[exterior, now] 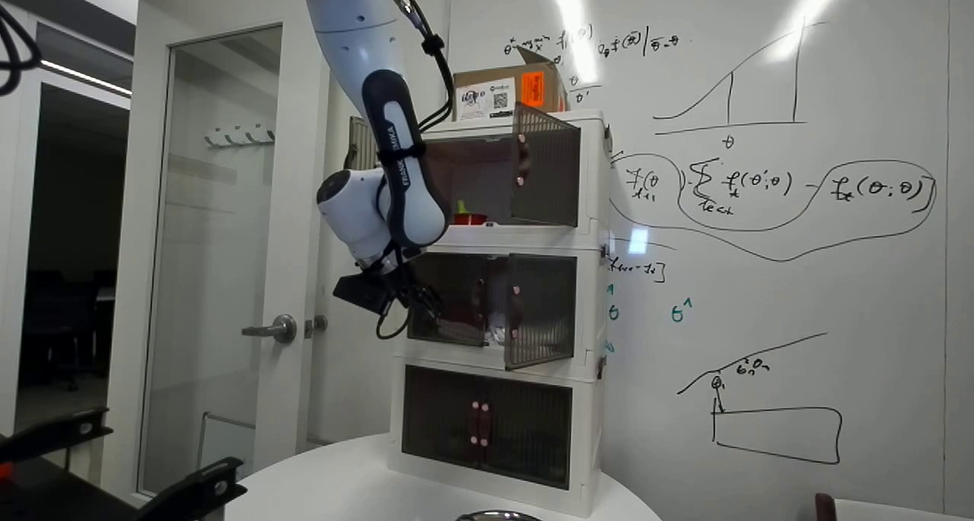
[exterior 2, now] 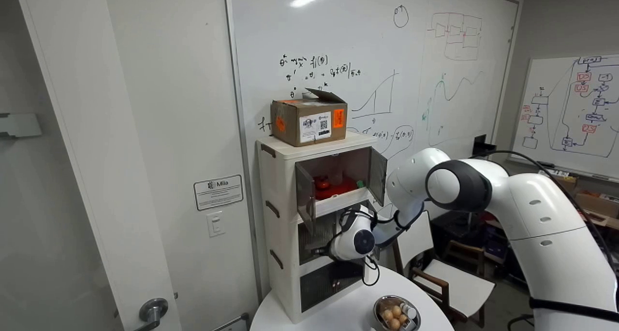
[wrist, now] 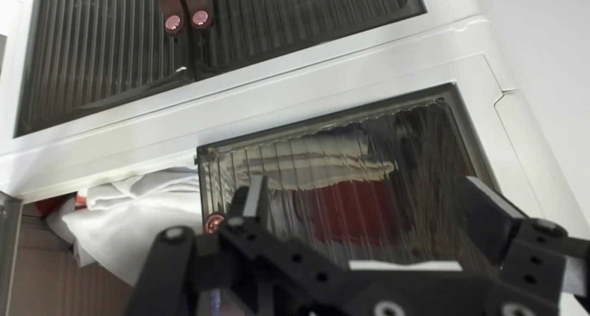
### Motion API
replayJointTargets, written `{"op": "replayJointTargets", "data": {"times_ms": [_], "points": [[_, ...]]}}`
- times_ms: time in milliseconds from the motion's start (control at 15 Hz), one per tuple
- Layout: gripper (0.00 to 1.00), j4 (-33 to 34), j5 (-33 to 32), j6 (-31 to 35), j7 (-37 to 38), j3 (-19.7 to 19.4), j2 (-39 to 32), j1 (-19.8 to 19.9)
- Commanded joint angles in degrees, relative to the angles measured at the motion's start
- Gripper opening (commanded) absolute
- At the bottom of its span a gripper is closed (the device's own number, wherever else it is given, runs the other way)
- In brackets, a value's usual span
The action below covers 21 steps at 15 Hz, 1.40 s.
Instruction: Close the door to the middle compartment
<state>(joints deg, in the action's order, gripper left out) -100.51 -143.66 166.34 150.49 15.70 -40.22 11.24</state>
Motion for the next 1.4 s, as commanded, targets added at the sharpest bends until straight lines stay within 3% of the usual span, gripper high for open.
{"op": "replayJointTargets", "data": {"times_ms": [0, 867, 933, 1267, 1333], "points": [[1.00, 0.17, 0.00, -3.97, -0.85, 2.37, -0.05, 1.57], [1.00, 7.24, 0.01, -1.08, -1.63, 2.39, -6.14, 0.96], [1.00, 4.39, 0.03, -3.78, -1.16, 1.60, -4.47, 0.44], [1.00, 5.51, 0.04, -2.42, -1.16, 1.80, -5.10, 0.49], [1.00, 2.73, 1.61, -5.56, -1.74, 0.58, -3.66, -0.70]]}}
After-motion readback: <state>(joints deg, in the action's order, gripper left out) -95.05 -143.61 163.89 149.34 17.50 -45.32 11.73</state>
